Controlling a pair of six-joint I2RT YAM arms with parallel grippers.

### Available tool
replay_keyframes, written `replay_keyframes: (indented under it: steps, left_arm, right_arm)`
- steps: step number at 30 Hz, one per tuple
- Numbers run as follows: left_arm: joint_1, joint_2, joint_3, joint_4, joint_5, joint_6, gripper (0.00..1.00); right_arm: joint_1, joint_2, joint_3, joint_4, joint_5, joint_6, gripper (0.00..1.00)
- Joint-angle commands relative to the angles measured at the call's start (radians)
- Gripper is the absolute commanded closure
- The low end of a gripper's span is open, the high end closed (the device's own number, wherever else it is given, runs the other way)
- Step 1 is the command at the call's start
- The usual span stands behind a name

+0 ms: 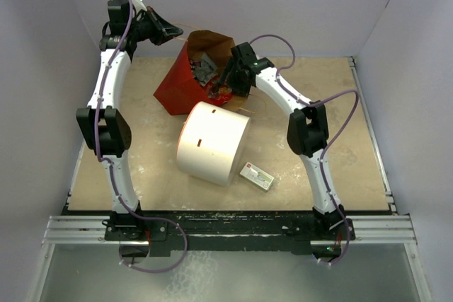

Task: Take the snacks out of the paper bag
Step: Take out the snack from the paper bag.

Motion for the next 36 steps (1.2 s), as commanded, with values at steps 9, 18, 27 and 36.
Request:
replay_keyframes:
  steps: [9, 18, 27, 36]
  left_arm:
    - [0.014, -0.065, 0.006, 0.015, 0.01, 0.007, 1.0]
    - [0.017, -0.078, 0.005, -0.002, 0.008, 0.01, 1.0]
    - [0.029, -0.084, 0.007, -0.027, 0.008, 0.021, 1.0]
    - [0.029, -0.08, 0.007, -0.012, 0.016, -0.006, 1.0]
  right_arm:
    - [0.009, 0.054, 0.155, 0.092, 0.041, 0.09, 0.72]
    - [0.009, -0.027, 0.183, 0.149, 0.024, 0.058, 1.0]
    - [0.01, -0.114, 0.197, 0.19, 0.044, -0.017, 1.0]
    - [0.01, -0.143, 0.264, 0.258, 0.01, -0.105, 1.0]
